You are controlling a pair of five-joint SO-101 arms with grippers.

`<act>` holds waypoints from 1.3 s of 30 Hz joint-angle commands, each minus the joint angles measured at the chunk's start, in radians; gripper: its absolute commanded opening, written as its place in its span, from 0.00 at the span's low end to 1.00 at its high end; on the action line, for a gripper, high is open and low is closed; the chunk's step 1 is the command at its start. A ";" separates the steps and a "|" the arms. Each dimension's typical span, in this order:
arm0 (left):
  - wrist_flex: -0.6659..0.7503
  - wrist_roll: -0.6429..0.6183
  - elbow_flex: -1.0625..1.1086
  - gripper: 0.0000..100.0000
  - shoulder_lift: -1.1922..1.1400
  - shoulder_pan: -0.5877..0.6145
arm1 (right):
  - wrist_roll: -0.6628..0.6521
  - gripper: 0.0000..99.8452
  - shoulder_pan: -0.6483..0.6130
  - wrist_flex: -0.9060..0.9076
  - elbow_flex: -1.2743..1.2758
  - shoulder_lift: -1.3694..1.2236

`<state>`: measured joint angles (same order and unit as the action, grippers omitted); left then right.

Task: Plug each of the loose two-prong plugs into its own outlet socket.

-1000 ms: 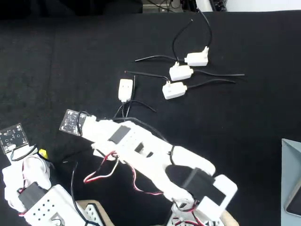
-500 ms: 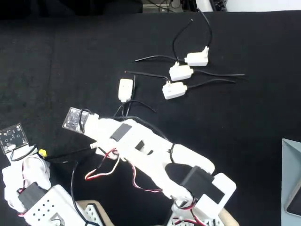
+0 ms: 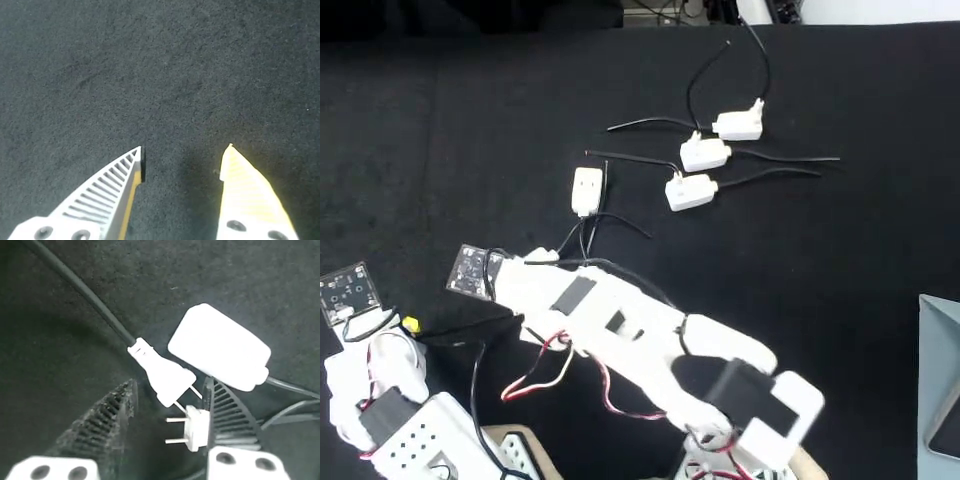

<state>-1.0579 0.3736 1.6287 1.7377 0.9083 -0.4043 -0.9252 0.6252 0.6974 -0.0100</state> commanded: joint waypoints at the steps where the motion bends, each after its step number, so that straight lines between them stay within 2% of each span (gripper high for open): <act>1: -0.005 -0.006 -0.005 0.25 0.008 0.001 | -0.003 0.22 0.000 -0.023 -0.042 -0.073; 7: -0.005 -0.006 -0.005 0.25 0.008 0.001 | -0.008 0.13 0.057 -0.092 -0.079 -0.125; 15: -0.005 -0.005 -0.005 0.25 0.008 0.001 | -0.002 0.01 0.063 -0.114 -0.085 -0.107; 21: -0.005 -0.005 0.004 0.25 0.008 0.001 | 0.041 0.01 0.066 -0.077 -0.033 0.061; 28: -0.005 -0.005 0.004 0.25 0.008 0.001 | 0.049 0.01 0.110 0.089 0.039 0.275; 35: -0.005 -0.003 0.004 0.25 0.008 0.001 | 0.103 0.01 0.178 0.347 0.045 0.317; 39: -0.005 -0.003 0.004 0.25 0.008 0.001 | 0.097 0.01 0.176 0.385 0.120 0.317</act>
<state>-1.0579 0.3736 1.6410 1.7377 0.9083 -0.3153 -0.7610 0.9782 0.7664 0.2662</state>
